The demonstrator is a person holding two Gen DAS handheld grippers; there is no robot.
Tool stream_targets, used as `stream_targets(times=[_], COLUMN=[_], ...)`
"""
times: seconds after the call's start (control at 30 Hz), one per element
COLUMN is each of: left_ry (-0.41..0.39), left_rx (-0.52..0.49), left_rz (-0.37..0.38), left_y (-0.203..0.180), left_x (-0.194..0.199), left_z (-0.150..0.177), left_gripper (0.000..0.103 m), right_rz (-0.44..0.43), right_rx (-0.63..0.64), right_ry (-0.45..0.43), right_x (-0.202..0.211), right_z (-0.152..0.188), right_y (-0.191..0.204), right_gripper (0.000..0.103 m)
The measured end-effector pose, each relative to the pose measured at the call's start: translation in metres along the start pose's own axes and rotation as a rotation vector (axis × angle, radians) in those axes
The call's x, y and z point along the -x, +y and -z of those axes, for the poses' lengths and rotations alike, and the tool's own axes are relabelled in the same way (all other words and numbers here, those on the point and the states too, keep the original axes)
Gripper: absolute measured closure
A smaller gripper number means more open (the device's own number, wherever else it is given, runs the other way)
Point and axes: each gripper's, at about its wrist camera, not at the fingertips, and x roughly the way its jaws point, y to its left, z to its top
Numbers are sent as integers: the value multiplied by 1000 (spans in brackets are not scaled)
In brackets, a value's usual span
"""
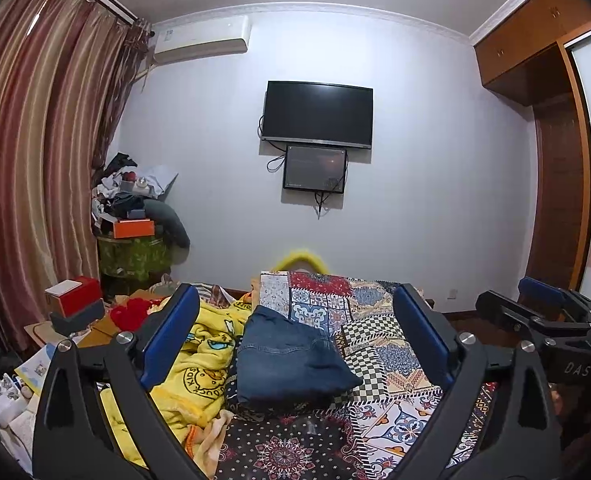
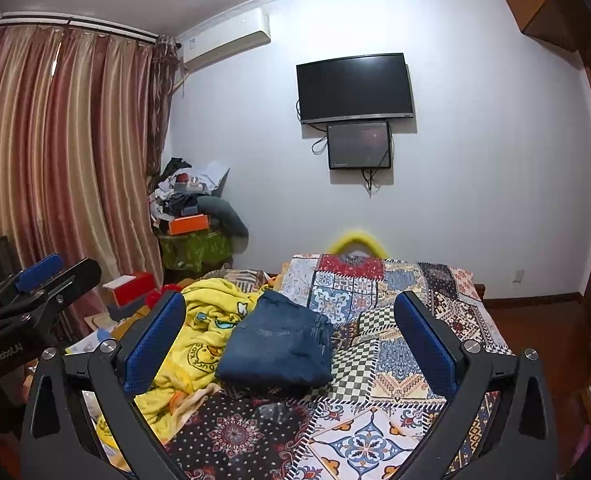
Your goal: Fold large clothes
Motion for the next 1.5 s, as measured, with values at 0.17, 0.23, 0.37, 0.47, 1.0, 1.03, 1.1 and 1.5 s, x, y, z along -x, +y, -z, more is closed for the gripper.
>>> stream_targets(times=[0.17, 0.23, 0.37, 0.47, 1.0, 1.03, 1.1, 1.5], left_ry=[8, 10, 8, 9, 26, 28, 37, 44], left_rx=[3, 3, 1, 0, -6, -8, -17, -15], left_rz=[0, 1, 1, 2, 30, 37, 43, 67], left_y=[1, 1, 3, 3, 6, 6, 6, 7], left_x=[-3, -4, -3, -4, -8, -9, -10, -10], left_z=[2, 1, 2, 3, 4, 4, 4, 4], left_gripper=[5, 5, 4, 3, 2, 2, 2, 2], right_rz=[-3, -4, -10, -9, -1, 0, -2, 7], right_rx=[-1, 0, -9, -11, -12, -11, -13, -2], right_ry=[9, 11, 11, 12, 20, 21, 21, 6], right_x=[2, 3, 6, 7, 8, 8, 8, 11], right_z=[1, 0, 0, 0, -2, -2, -2, -3], right_y=[-2, -2, -4, -6, -8, -8, -8, -7], right_gripper=[0, 0, 0, 0, 0, 0, 0, 0])
